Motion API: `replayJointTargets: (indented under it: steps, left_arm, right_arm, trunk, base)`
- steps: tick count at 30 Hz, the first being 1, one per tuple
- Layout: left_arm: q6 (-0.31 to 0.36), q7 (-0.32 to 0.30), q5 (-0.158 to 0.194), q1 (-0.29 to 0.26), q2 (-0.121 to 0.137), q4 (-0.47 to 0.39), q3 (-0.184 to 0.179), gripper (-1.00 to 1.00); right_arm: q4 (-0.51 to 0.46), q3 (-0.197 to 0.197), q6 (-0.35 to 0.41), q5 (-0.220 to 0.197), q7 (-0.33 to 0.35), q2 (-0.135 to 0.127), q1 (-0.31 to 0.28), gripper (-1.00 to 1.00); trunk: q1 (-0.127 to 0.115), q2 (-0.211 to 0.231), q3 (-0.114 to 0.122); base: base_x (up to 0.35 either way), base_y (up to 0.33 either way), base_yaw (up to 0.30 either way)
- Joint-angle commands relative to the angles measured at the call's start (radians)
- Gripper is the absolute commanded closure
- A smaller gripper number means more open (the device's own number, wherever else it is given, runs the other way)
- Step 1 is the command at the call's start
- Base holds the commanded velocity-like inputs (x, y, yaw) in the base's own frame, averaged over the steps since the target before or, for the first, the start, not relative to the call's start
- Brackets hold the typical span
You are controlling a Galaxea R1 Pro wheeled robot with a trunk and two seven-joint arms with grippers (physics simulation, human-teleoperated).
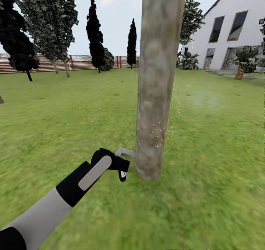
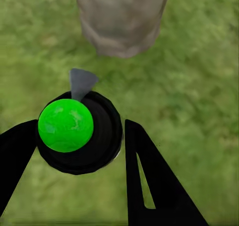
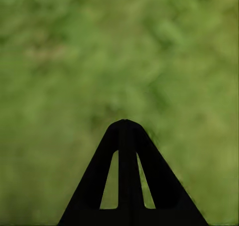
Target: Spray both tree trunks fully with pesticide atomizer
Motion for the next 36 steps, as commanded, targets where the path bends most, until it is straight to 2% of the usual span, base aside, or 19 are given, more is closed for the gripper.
replayJointTargets:
  steps: [1,5,11,15,19,23,27,36]
  left_arm:
    - [0.000,0.011,0.010,0.000,0.001,-0.001,-0.002,1.00]
    - [0.000,0.011,0.009,-0.001,-0.014,0.003,-0.025,1.00]
    - [0.000,0.011,0.009,-0.001,-0.043,0.005,-0.097,1.00]
    - [0.000,0.011,0.010,0.007,-0.053,0.005,-0.104,1.00]
    - [0.000,0.011,0.008,0.066,-0.050,-0.031,-0.113,1.00]
    - [0.000,0.010,0.008,0.078,-0.054,-0.053,-0.181,1.00]
    - [0.000,0.010,0.009,0.080,-0.056,-0.060,-0.194,1.00]
    - [0.000,0.019,0.004,0.080,-0.054,-0.120,-0.194,1.00]
  right_arm:
    - [-0.003,0.000,0.006,-0.008,-0.001,0.000,0.000,1.00]
    - [-0.002,0.000,0.006,-0.008,0.000,-0.001,0.000,1.00]
    - [-0.003,0.000,0.006,-0.008,-0.001,-0.001,0.000,1.00]
    - [-0.003,-0.001,0.006,-0.008,-0.001,-0.001,0.000,1.00]
    - [-0.004,0.000,0.007,-0.010,0.000,0.000,0.000,1.00]
    - [-0.004,0.000,0.007,-0.010,0.000,0.001,0.000,1.00]
    - [-0.005,0.000,0.007,-0.010,0.000,-0.001,0.000,1.00]
    - [-0.004,0.001,0.006,-0.010,0.000,0.000,-0.001,1.00]
  trunk:
    - [0.000,0.000,-0.001]
    - [0.000,0.000,0.001]
    - [0.000,0.000,0.003]
    - [0.000,0.000,0.003]
    - [0.000,0.000,0.003]
    - [0.000,0.000,0.003]
    - [0.000,0.000,0.003]
    - [0.000,0.000,0.008]
  base:
    - [-0.009,0.225,-0.149]
    - [0.026,0.177,-0.209]
    - [0.131,0.092,-0.101]
    - [0.049,0.023,-0.006]
    - [-0.030,0.003,-0.001]
    - [-0.201,0.000,0.000]
    - [-0.071,0.000,-0.038]
    - [-0.005,0.000,-0.132]
